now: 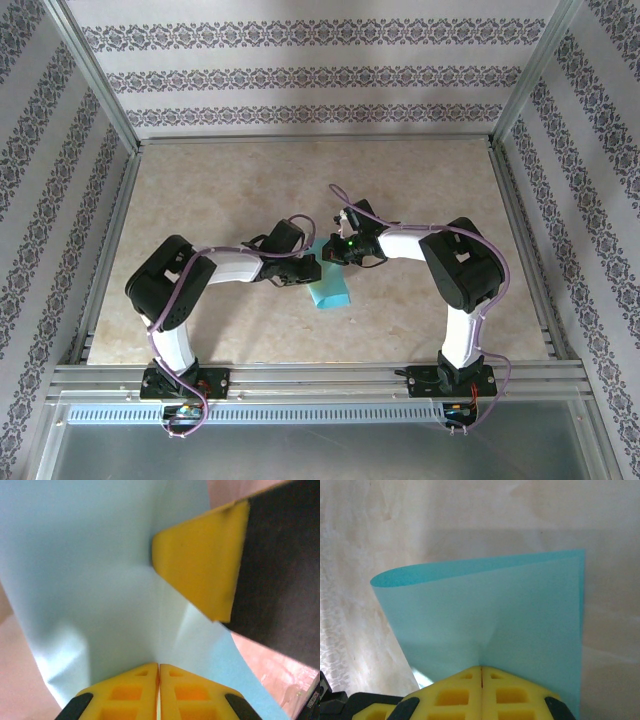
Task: Fold a paper plane with a square sheet of paper (fold left side to right side)
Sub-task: First fold the square sheet of paper in half at the center of the table.
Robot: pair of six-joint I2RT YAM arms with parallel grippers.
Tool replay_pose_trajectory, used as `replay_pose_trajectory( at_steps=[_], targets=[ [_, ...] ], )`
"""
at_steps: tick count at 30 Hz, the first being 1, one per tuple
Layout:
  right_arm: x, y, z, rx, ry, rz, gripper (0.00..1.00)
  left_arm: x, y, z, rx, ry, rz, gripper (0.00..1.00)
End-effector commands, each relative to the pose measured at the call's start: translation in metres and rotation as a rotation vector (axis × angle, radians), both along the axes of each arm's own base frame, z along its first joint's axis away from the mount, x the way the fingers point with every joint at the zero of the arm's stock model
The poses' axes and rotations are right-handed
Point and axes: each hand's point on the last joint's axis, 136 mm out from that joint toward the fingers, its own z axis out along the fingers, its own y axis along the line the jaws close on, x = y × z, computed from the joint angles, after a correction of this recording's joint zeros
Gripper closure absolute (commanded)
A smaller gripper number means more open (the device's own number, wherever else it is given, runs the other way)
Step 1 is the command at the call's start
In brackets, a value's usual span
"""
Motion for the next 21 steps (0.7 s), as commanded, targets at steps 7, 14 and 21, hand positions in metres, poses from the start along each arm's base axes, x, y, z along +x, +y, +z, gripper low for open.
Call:
replay_pose_trajectory(
  at_steps=[7, 14, 21],
  targets=[
    [-0.007, -0.031, -0.038, -0.138, 0.078, -0.064, 1.0, -0.086, 0.026, -0.031, 0.112, 0.235, -0.052, 0.89],
    [-0.008, -0.033, -0.039, -0.14, 0.083, -0.07, 1.0, -0.096, 0.027, -0.028, 0.102, 0.247, -0.073, 0.89],
    [-0.008, -0.031, -0.036, -0.127, 0.079, -0.064, 1.0, -0.088, 0.019, -0.007, 0.059, 0.197, -0.09, 0.89]
  ],
)
